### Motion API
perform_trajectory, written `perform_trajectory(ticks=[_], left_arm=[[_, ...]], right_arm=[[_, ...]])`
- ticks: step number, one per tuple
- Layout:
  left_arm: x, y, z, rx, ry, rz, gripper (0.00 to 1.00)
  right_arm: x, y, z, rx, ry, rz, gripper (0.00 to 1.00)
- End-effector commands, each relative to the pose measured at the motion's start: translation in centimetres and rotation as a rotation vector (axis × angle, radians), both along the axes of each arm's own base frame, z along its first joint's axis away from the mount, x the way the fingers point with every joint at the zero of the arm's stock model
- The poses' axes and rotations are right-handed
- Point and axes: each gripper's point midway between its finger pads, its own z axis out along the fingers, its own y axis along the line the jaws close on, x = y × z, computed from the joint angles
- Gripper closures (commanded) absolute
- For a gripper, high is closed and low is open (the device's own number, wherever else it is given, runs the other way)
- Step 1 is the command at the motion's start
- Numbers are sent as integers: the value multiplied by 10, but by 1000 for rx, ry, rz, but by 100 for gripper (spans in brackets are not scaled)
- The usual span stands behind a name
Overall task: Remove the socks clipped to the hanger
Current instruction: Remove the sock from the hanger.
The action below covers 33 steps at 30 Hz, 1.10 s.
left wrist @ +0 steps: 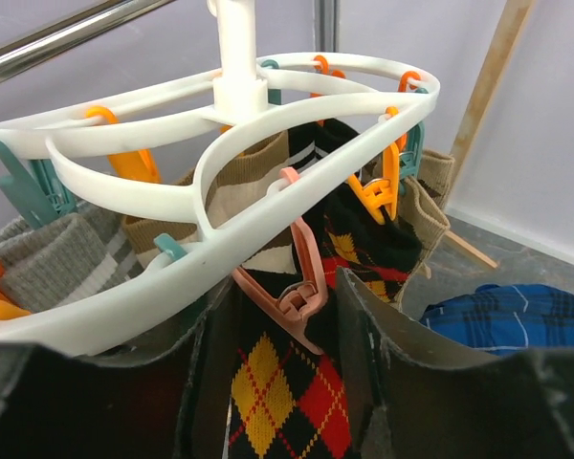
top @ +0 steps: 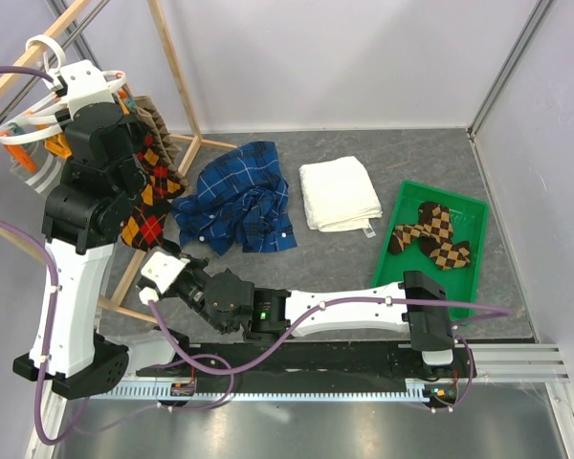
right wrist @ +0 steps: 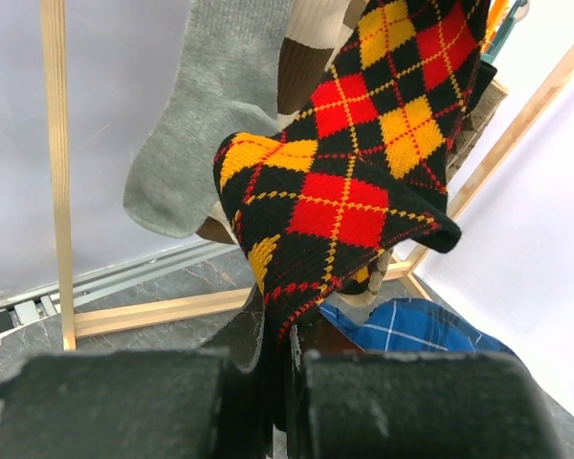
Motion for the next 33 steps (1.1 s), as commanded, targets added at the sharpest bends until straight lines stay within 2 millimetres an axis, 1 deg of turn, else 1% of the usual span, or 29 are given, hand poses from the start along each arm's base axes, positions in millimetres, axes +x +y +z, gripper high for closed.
perform_trajectory(ticks=[1, 3, 4, 6, 7, 9, 15, 18, 19, 23, 24, 25, 27, 28, 30, 31, 33], left_arm=[[-1, 7, 13, 32, -29, 40, 56], [-1, 7, 14, 30, -35, 40, 62], [-1, 6, 14, 30, -35, 36, 70], [-1, 5, 15, 28, -40, 26, 79], [-2, 5, 16, 25, -47, 21, 89], [-1, 4, 17, 21, -52, 11, 97], [-2, 0, 21, 7, -78, -25, 98], [-3, -3, 23, -6, -99, -52, 98], [-2, -7, 24, -11, -103, -78, 98], [-4, -13, 27, -38, -128, -126, 98], [-5, -12, 28, -38, -129, -124, 98], [-5, -12, 29, -38, -131, -126, 98], [-7, -12, 32, -39, -139, -126, 98], [-8, -10, 33, -40, -142, -123, 98], [-10, -11, 34, -42, -148, -127, 98], [-10, -11, 34, -42, -147, -127, 98], [-12, -10, 36, -46, -156, -129, 98]], right_arm=[[-2, -7, 24, 76, -7, 10, 100], [-2, -6, 22, 71, -8, 13, 100], [-1, -6, 22, 71, -7, 10, 100], [0, -6, 20, 69, -4, 9, 100], [0, -6, 21, 75, -1, 10, 100], [2, -6, 20, 77, 6, 11, 100], [7, -7, 18, 98, 42, 17, 100], [15, -11, 13, 111, 72, 10, 100], [20, -13, 11, 111, 77, 2, 100], [33, -16, -11, 87, 103, -38, 100], [33, -16, -15, 82, 112, -40, 100], [33, -16, -23, 63, 116, -40, 100], [33, -19, -30, 56, 130, -40, 100], [32, -21, -36, 43, 134, -42, 100], [33, -25, -42, 31, 141, -55, 100], [36, -30, -52, 15, 150, -72, 100], [37, -36, -58, 11, 162, -86, 100]])
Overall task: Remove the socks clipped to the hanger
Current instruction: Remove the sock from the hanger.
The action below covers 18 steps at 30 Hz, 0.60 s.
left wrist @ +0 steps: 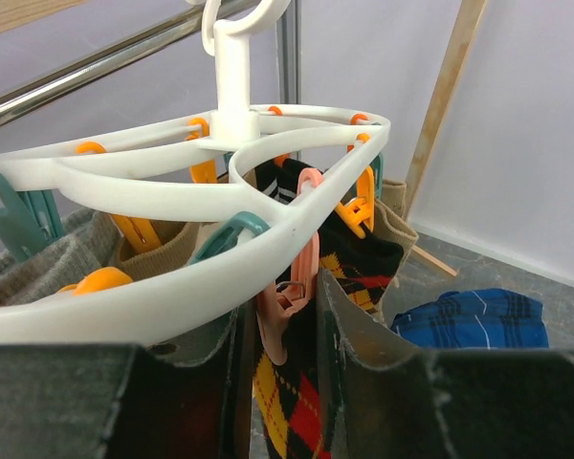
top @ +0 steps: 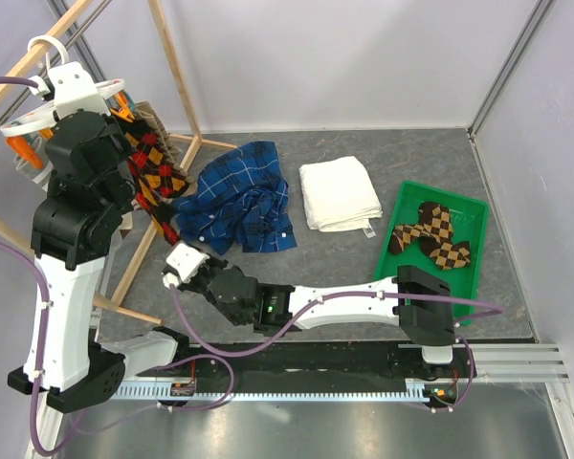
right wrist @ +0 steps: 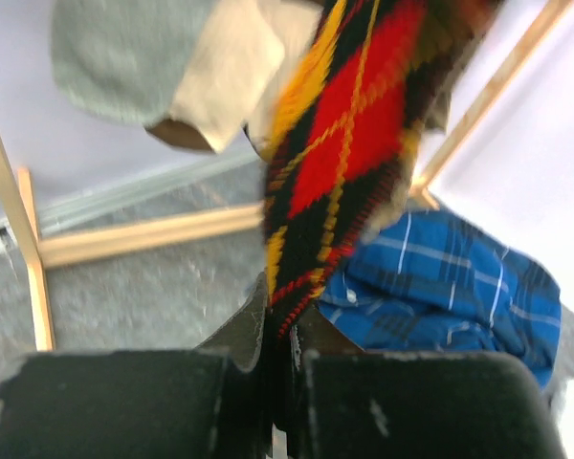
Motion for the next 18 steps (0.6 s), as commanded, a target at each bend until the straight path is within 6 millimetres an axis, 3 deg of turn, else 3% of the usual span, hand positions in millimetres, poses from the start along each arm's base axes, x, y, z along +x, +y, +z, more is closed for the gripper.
perform_trajectory(ticks=[1, 7, 18], left_arm=[[-6, -2, 20, -31, -82, -32, 98], [-8, -1, 24, -30, -90, -34, 98], [-11, -4, 31, -46, -111, -60, 98]], right_arm=[[2, -26, 8, 57, 46, -47, 100], [10, -47, -16, 41, 92, -84, 100], [18, -67, -16, 51, 111, -125, 100]])
